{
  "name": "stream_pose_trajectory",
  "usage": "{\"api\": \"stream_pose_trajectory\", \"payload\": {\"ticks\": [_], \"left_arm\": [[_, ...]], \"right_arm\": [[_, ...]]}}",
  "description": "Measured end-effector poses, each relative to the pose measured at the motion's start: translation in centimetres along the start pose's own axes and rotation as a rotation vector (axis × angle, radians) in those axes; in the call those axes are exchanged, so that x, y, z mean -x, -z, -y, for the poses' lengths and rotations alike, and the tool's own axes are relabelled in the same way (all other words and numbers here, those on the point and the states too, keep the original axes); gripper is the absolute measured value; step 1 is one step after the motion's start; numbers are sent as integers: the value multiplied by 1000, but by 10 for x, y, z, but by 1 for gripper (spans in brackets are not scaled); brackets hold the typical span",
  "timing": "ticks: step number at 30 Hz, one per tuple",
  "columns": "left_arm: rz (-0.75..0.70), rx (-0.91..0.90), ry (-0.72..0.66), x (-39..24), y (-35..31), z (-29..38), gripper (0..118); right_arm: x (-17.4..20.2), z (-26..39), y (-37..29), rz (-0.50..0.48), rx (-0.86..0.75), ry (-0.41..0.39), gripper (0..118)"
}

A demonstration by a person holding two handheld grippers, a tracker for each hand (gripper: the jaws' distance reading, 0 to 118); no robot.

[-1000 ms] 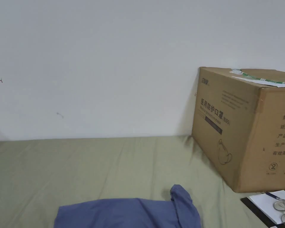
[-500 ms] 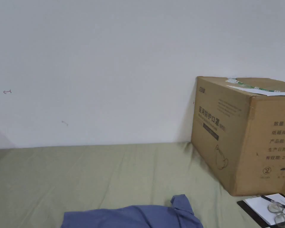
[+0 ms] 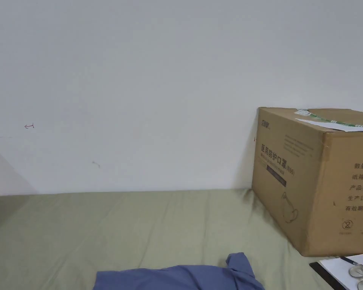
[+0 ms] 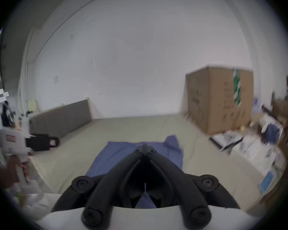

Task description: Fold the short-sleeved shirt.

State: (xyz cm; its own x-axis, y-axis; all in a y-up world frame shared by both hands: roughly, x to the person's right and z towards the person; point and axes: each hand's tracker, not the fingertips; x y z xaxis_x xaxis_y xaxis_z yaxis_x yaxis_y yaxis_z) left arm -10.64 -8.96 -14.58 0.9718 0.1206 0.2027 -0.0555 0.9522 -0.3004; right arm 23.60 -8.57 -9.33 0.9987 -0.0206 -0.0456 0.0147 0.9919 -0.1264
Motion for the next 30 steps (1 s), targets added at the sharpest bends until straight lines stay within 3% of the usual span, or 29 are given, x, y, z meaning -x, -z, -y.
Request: {"api": "stream_pose_trajectory", "payload": {"ticks": [3,7,12,14,17,19,22,23,24,25,26,27,30], "left_arm": [[67,-19,-6,-5,-11,-2,0],[55,-40,12,-3,-19,-3,0],[37,-16,-79,25,10,-46,0],[32,69,-137,47,48,-74,0],[52,379,-223,88,147,-103,0],[84,591,-236,114,233,-96,0],[27,707,-206,141,328,-64,0],[13,726,-201,146,347,-54,4],[-5,722,-186,153,368,-46,22],[-33,706,-174,158,387,-39,55],[-63,695,-177,162,402,-33,103],[-71,687,-184,165,415,-26,118],[-54,632,-227,176,452,-17,115]], "right_arm": [[-3,-4,-4,-80,8,94,0],[-7,-3,-11,-40,15,66,0],[-18,-3,-12,-43,36,82,0],[-19,-3,-4,-46,57,82,0],[-23,4,14,-49,103,77,0],[-23,10,33,-73,163,89,0],[-26,23,57,-105,227,93,0],[-26,27,63,-105,245,86,0],[-27,31,69,-108,260,76,0],[-28,35,73,-112,273,63,0],[-27,38,79,-119,284,50,0],[-27,43,84,-131,291,33,0],[-28,56,99,-141,328,6,0]]}}
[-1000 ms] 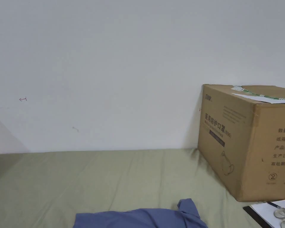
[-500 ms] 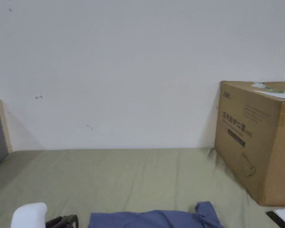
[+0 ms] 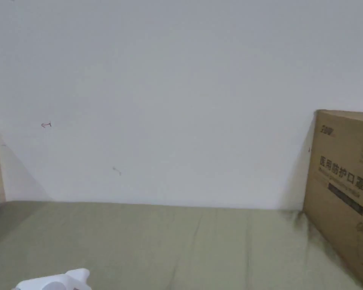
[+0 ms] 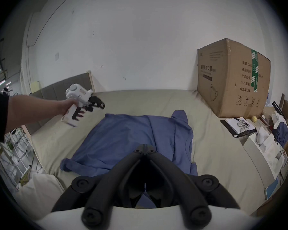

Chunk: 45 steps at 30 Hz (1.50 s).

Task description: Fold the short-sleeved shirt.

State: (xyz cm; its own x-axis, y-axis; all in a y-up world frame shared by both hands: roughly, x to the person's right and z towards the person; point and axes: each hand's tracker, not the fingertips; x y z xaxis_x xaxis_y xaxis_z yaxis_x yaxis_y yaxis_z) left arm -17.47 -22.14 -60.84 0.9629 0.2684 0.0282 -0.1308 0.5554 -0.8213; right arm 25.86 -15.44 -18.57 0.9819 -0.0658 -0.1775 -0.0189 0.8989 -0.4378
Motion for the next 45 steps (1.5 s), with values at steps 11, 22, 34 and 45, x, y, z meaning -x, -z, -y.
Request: {"api": "stream_pose_trajectory", "payload": {"ticks": [11,22,34,45], "left_arm": [[-195,148,224,-25,74,15,94],[-150,-3,206,-52,33,29,1],[-56,-88,117,-37,-11,39,1],[-149,-13,132,-22,25,39,1]], "right_arm": [[-20,20,43,1,103,106,0],[-89,-38,72,-21,-26,198,0],[-184,-101,305,39,498,162,110],[-208,-76,360,96,679,305,9]]}}
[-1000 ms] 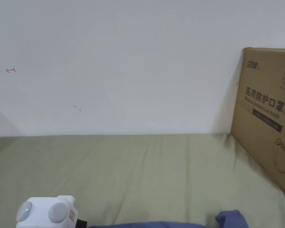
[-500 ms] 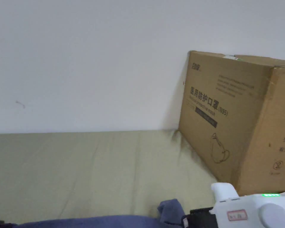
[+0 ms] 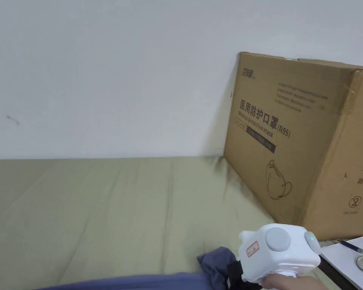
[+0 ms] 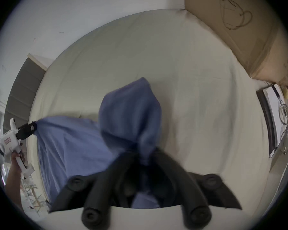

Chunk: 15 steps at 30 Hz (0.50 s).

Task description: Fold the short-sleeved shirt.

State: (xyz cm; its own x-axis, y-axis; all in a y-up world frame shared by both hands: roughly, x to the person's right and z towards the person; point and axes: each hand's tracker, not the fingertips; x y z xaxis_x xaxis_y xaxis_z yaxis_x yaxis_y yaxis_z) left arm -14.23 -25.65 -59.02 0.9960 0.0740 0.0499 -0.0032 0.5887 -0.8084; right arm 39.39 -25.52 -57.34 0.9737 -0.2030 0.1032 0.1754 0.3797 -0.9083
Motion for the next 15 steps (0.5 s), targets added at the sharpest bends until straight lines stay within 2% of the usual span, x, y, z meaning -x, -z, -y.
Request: {"api": "stream_pose_trajectory", "payload": {"ticks": [3,8,10,15], "left_arm": [[-21,24,0,1,7,2,1],[-39,23,-11,-6,-3,8,1],[-44,25,-18,-7,-11,6,1],[-16,-35,-61,-3,-65,-1,1]], "right_arm": [[-16,-1,-21,-119,-45,82,9],[-49,5,-67,-224,-117,135,9],[-61,13,-91,-241,-157,173,8],[-76,41,-157,-231,-243,191,7]]}}
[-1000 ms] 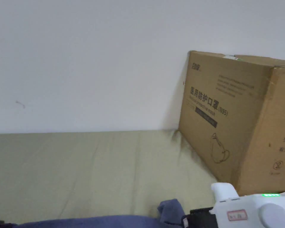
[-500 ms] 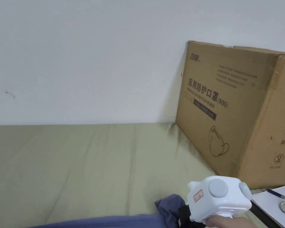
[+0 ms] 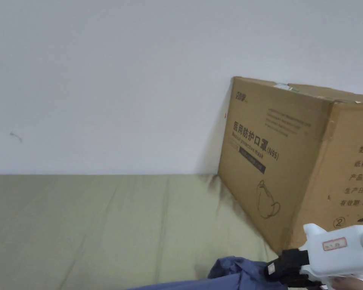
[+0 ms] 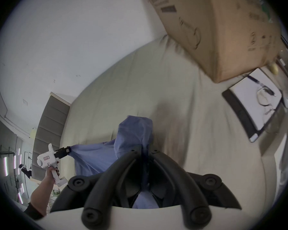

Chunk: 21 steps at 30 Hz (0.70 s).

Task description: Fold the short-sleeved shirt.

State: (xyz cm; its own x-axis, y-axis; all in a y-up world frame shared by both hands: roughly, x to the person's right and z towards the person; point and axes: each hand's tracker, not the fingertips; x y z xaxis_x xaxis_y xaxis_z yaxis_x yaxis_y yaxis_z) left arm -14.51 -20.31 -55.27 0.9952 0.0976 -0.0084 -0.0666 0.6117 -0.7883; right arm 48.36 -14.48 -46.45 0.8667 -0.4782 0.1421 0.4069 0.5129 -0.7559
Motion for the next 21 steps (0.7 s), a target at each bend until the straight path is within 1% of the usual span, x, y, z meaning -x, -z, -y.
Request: {"api": "stream_pose_trajectory", "payload": {"ticks": [1,2,3,4,6,7,9,12,13,16,19,20,21], "left_arm": [[14,-15,3,1,-17,-4,1],[12,-30,17,0,-34,-6,1],[8,-54,39,-1,-52,-10,1],[2,-72,59,0,-74,-14,1],[19,-107,46,6,-117,-24,1],[23,-141,36,9,-143,-30,1],[44,-200,15,16,-190,-41,1],[55,-274,49,18,-259,-56,1],[42,-309,68,18,-281,-61,1],[22,-399,78,21,-340,-78,1],[16,-476,59,24,-378,-97,1],[6,-501,68,23,-387,-103,1],[-18,-519,74,24,-392,-112,1]], "right_arm": [[6,4,-17,-30,-4,1,7],[15,8,-32,-39,-15,-13,6],[26,11,-49,-58,-30,-57,6],[39,12,-68,-58,-45,-108,6],[59,15,-104,-32,-80,-161,6],[67,14,-124,-32,-96,-162,6],[82,11,-161,-64,-133,-152,6],[114,5,-218,-78,-216,-201,6],[125,2,-236,-68,-245,-218,6],[150,-11,-277,-44,-312,-229,5],[177,-27,-305,-56,-384,-255,5],[185,-36,-311,-46,-413,-268,4],[194,-44,-317,-10,-445,-278,4]]}}
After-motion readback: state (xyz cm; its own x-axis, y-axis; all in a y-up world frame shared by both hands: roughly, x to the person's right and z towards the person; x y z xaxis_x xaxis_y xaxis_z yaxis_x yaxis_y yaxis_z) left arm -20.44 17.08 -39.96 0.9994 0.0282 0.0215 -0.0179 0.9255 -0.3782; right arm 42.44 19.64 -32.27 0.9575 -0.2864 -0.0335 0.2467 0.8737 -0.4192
